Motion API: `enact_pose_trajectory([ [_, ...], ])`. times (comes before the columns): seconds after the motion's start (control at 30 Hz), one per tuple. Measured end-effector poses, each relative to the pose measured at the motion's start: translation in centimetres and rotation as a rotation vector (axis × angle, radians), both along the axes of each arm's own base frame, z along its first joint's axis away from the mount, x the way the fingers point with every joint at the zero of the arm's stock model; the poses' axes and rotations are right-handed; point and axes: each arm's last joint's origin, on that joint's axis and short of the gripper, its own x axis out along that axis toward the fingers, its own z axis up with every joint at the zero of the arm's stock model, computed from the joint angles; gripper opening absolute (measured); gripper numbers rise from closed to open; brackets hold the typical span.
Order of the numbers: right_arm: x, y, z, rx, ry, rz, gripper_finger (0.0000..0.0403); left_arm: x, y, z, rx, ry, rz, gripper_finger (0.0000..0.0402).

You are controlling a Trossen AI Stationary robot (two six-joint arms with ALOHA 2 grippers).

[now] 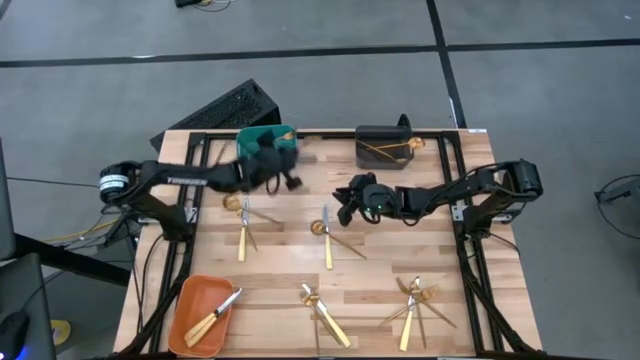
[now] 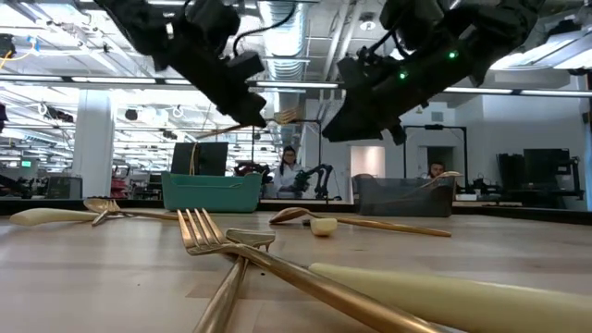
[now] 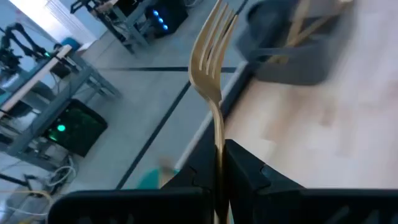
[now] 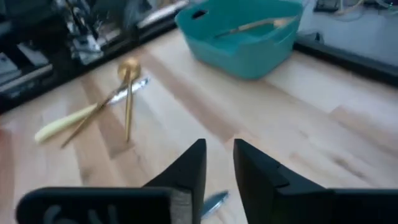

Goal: Sort silverware by color (type)
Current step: Put the gold fork into the green bin

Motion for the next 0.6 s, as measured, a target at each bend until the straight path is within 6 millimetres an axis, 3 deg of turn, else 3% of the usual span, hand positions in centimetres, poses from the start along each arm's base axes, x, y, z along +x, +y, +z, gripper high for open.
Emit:
enact_pose_trajectory([
  [0.23,-0.2,1.3,-0.5,0.002,0.047,0.011,0.0139,-2.9,5.6,-0.2,-0.134,-0.046,-0.23,0.0011],
  [0.43,-0.3,1.9,-0.4,-0.011,0.044,0.007,0.0141,-5.5,8.4,-0.7,-0.14,0.017,-0.09,0.0023],
  [0.6,-0.2,1.4,-0.4,-0.011,0.044,-0.008,0.0142,-6.5,9.3,-0.9,-0.123,0.066,-0.093,0.002],
])
